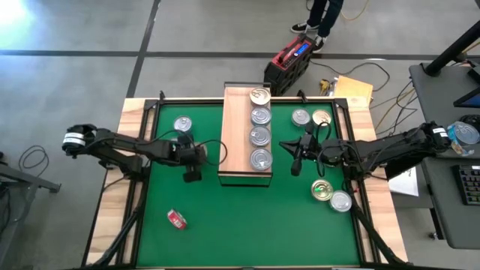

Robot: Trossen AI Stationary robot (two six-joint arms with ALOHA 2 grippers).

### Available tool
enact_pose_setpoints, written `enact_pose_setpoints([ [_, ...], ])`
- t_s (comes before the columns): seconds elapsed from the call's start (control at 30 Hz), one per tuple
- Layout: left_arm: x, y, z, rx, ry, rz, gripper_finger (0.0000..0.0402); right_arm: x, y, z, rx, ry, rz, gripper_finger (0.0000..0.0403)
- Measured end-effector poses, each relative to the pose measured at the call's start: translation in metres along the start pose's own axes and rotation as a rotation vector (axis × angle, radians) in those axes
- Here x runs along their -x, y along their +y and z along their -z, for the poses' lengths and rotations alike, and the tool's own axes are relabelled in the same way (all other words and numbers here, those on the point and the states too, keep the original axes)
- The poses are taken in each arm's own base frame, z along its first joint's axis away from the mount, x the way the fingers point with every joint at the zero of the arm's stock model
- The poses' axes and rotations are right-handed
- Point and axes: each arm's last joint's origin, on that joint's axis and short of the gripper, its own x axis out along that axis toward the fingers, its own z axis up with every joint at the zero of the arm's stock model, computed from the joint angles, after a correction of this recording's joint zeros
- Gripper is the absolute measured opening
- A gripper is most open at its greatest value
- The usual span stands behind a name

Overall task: Stack canned seafood by type on shelf
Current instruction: Stack the top left dark blue tuna can on top of the dark blue tuna can on the shelf

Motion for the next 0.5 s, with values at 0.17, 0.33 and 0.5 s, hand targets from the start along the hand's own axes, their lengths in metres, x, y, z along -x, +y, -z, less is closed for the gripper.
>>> enact_pose_setpoints([
  [0.17,0.002,-0.005,0.0,0.006,-0.007,0.014,0.0,0.0,0.0,0.0,0.0,0.0,0.0,0.0009],
  [0.33,0.01,-0.009,-0.003,-0.014,-0.003,0.041,0.0,0.0,0.0,0.0,0.0,0.0,0.0,0.0009],
  [0.5,0.015,-0.006,-0.008,-0.059,-0.011,-0.024,0.0,0.0,0.0,0.0,0.0,0.0,0.0,0.0009],
])
